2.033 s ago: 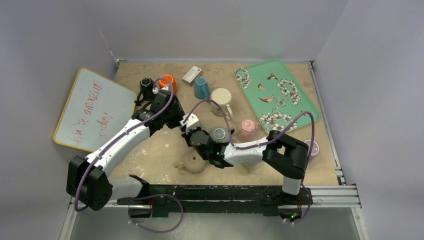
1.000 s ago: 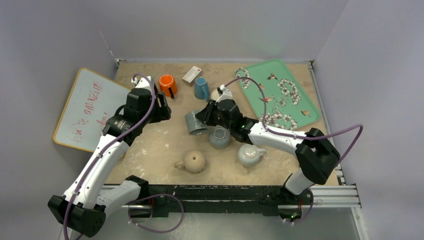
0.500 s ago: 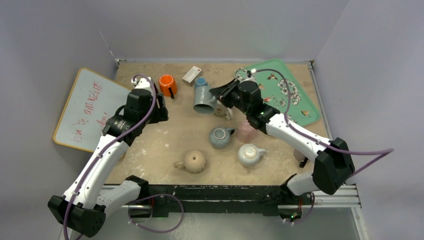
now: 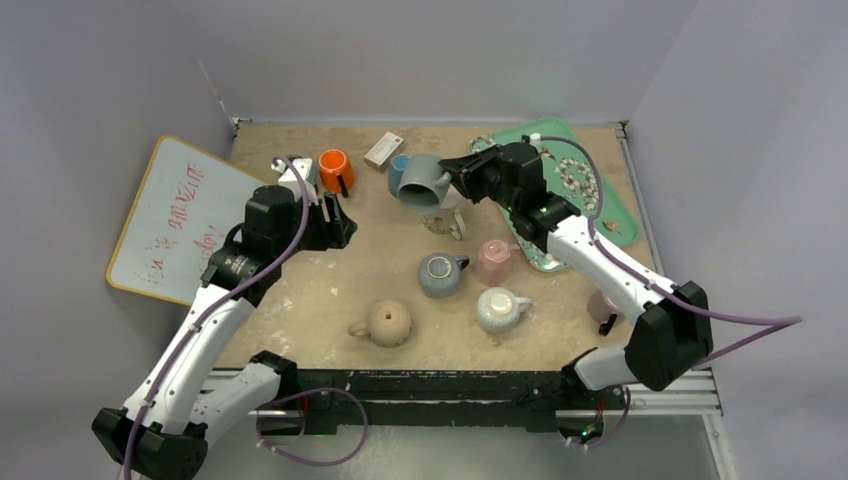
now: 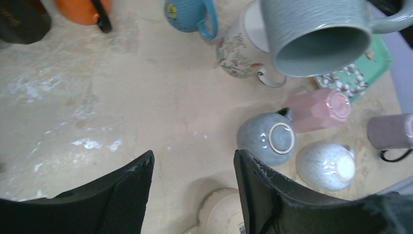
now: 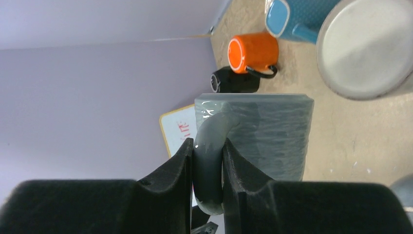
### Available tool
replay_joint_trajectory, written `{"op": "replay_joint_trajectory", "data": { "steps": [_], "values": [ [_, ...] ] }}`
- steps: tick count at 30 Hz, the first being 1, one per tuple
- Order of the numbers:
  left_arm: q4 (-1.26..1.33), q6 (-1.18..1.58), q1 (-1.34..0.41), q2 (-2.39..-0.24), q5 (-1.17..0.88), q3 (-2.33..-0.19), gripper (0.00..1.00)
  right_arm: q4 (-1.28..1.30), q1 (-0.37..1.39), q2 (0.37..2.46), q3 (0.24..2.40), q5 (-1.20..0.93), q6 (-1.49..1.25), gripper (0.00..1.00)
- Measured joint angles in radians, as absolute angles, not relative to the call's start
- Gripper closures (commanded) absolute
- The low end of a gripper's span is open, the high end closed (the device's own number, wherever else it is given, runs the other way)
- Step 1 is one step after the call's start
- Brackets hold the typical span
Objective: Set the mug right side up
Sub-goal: Place the cup on the tray.
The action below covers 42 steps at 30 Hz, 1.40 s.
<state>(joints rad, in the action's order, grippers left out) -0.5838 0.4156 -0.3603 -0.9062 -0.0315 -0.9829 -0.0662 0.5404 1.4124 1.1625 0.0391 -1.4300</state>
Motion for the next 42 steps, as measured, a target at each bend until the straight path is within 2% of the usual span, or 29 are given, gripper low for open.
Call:
{"op": "replay_joint_trajectory", "data": {
  "steps": [12, 18, 25, 30, 42],
  "values": [
    [-0.574, 0.434, -0.360, -0.904, -0.094, -0.986, 0.43, -0.026, 0.579, 1.476, 1.204, -0.083, -1.553, 1.00],
    [-0.581, 0.400, -0.360, -0.879, -0.130, -1.008, 0.45, 0.085, 0.629, 1.567, 1.295, -0.150, -1.589, 1.00],
    [-0.627, 0.396, -0.360, -0.889, -0.119, -1.029, 0.45, 0.084, 0.637, 1.581, 1.284, -0.186, -1.676, 1.00],
    [-0.648, 0.379, -0.360, -0.882, -0.080, -1.028, 0.45, 0.086, 0.572, 1.581, 1.294, -0.194, -1.723, 1.00],
    [-0.678, 0.344, -0.360, -0.834, 0.025, -0.974, 0.45, 0.021, 0.212, 1.578, 1.299, -0.276, -1.876, 1.00]
  ]
}}
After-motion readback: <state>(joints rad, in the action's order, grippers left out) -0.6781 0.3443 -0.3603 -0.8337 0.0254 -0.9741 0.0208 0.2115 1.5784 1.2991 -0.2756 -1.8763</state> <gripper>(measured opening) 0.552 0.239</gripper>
